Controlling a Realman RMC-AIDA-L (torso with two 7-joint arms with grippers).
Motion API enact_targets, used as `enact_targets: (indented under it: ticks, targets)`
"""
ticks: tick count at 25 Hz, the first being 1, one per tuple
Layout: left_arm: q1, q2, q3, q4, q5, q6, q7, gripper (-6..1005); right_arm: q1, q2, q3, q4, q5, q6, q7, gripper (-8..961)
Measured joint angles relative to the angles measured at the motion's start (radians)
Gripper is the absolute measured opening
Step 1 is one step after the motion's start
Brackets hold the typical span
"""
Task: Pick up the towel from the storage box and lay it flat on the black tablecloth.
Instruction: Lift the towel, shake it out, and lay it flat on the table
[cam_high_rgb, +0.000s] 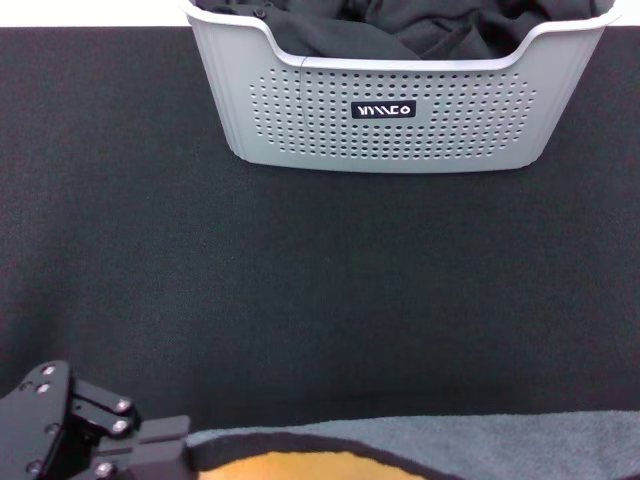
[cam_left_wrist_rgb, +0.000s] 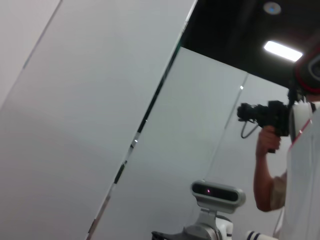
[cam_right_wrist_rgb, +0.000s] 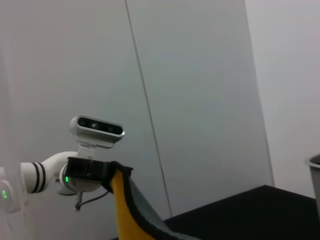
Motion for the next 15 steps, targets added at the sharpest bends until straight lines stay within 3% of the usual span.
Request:
enact_targets:
  ticks: [5, 13, 15]
  targets:
    - [0.046, 0.009, 0.012, 0.009, -0.035, 0.000, 0.001, 29, 0.004, -0.011, -0.027, -0.031, 0.018, 0.004, 0.003, 11]
    - [0.109, 0.024, 0.056, 0.016, -0.044, 0.001, 0.008, 29, 0.033, -0.049, -0.134, -0.025, -0.025, 0.007, -0.017, 12]
    - [0.102, 0.023, 0.048, 0.002, -0.034, 0.001, 0.008, 29, 0.046, -0.052, -0.145, -0.008, -0.045, 0.007, -0.029, 12]
